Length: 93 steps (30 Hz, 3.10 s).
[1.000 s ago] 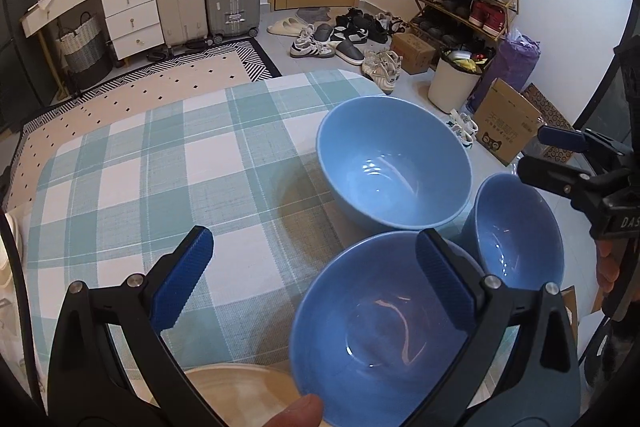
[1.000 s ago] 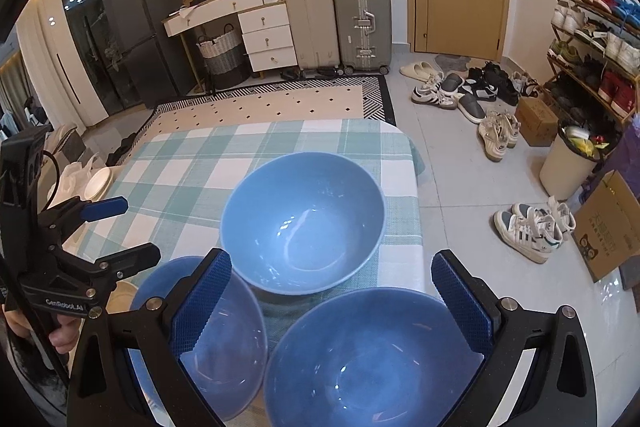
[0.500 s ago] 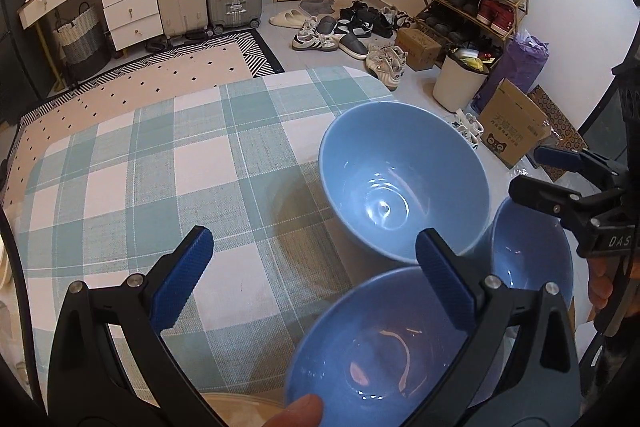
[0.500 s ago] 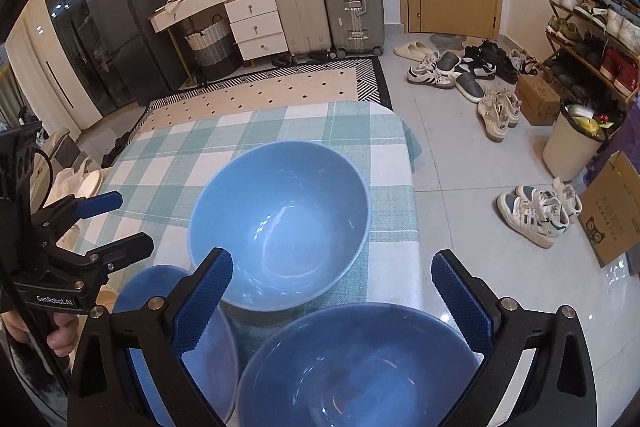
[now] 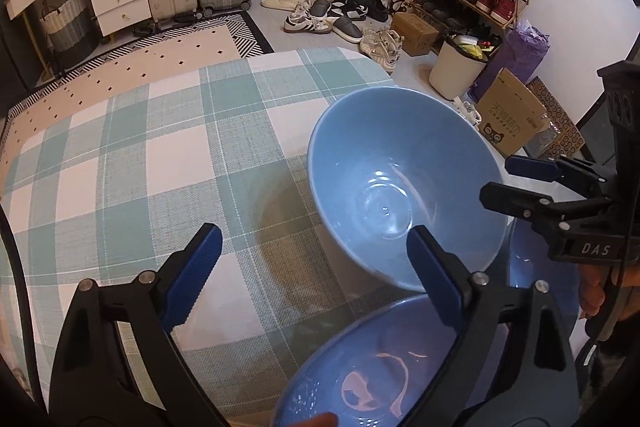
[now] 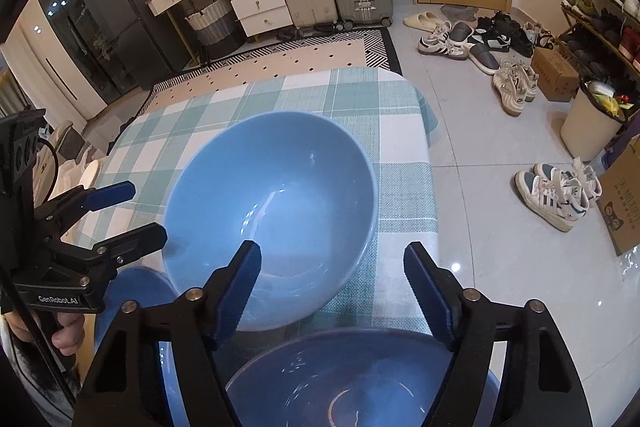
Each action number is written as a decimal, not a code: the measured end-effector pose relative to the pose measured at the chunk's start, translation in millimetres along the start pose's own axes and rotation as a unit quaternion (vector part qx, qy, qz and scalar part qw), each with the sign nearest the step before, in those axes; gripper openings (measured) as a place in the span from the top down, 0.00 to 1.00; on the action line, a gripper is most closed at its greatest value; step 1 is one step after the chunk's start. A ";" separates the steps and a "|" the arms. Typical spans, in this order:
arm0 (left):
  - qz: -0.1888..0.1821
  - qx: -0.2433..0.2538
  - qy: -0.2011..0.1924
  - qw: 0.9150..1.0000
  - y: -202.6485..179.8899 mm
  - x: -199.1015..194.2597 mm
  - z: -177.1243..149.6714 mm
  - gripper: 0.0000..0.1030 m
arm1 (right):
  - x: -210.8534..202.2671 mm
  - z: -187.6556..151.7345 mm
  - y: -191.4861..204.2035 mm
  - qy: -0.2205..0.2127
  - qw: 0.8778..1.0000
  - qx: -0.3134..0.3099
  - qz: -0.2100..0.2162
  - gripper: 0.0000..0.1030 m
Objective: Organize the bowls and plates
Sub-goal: 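Close both tools on the blue bowl rim, then lift the blue bowl with both tools and carry it over another blue bowl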
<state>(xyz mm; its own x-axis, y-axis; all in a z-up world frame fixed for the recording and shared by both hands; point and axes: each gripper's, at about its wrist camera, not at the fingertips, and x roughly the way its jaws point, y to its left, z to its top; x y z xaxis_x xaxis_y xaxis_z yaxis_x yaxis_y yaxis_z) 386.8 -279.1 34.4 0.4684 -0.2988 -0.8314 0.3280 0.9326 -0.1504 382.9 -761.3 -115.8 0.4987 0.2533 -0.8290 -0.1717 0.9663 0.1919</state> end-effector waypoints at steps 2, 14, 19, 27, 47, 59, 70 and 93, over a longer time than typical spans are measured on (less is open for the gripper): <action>-0.007 0.003 0.002 1.000 -1.4 4.2 1.5 0.16 | 3.8 2.2 -0.5 0.002 1.000 -0.003 0.002 0.33; -0.015 0.015 0.022 1.000 -9.0 24.3 2.9 0.67 | 19.1 3.9 -4.5 0.014 1.000 -0.007 -0.012 0.65; -0.019 0.023 0.021 0.999 -11.2 26.6 2.1 0.79 | 18.6 3.9 -1.3 0.009 1.000 -0.015 -0.024 0.75; -0.012 0.028 0.019 0.999 -12.7 25.3 2.0 0.79 | 18.0 3.1 1.6 0.006 0.999 -0.018 -0.033 0.77; -0.009 0.028 -0.030 0.999 -18.5 -32.3 6.1 0.79 | -27.0 5.5 22.8 -0.038 0.998 -0.035 -0.043 0.77; -0.014 0.030 -0.064 0.997 -23.0 -87.8 -2.6 0.79 | -66.7 1.2 45.2 -0.068 0.996 -0.040 -0.044 0.77; -0.010 0.026 -0.087 0.996 -26.8 -145.6 -25.0 0.79 | -104.1 -11.2 69.2 -0.090 0.994 -0.048 -0.033 0.77; -0.004 0.028 -0.101 0.994 -36.0 -216.5 -86.7 0.79 | -149.2 -61.0 114.1 -0.106 0.992 -0.064 -0.014 0.77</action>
<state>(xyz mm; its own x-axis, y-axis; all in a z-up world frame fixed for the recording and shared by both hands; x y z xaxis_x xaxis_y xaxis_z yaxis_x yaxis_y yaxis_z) 202.5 -230.4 173.5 0.6193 -0.3471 -0.7043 0.3760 0.9186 -0.1221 237.0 -691.7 -2.3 0.6700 0.2438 -0.7012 -0.2554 0.9626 0.0907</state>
